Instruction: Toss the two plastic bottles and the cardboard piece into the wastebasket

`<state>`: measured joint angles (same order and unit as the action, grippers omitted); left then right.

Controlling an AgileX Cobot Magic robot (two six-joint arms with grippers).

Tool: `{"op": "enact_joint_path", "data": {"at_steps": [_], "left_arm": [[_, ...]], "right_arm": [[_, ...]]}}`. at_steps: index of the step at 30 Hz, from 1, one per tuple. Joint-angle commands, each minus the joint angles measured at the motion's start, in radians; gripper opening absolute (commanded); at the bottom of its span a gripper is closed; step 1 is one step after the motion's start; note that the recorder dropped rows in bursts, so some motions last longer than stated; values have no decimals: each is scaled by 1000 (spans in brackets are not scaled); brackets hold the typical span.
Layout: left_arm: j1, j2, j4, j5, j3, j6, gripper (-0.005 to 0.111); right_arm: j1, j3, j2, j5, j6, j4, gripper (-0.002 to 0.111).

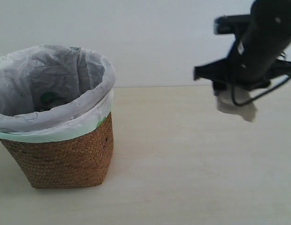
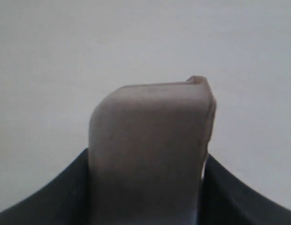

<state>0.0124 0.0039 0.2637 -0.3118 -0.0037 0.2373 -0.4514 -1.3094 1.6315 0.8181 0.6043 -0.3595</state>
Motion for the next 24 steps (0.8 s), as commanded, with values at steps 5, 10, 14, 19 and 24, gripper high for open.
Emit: {"op": "enact_joint_path", "data": {"at_steps": [5, 10, 14, 19, 24], "left_arm": [[4, -4, 1, -1, 4, 3, 4], [4, -4, 1, -1, 4, 3, 4], [4, -4, 1, -1, 4, 3, 4], [4, -4, 1, -1, 4, 3, 4], [4, -4, 1, -1, 4, 3, 4]], "right_arm": [[-159, -542, 148, -144, -715, 1208, 38], [-211, -775, 252, -101, -647, 1185, 82], [-207, -784, 275, -10, -488, 920, 75], [-207, -784, 272, 85, -283, 528, 77], [-207, -784, 270, 243, -207, 257, 77]]}}
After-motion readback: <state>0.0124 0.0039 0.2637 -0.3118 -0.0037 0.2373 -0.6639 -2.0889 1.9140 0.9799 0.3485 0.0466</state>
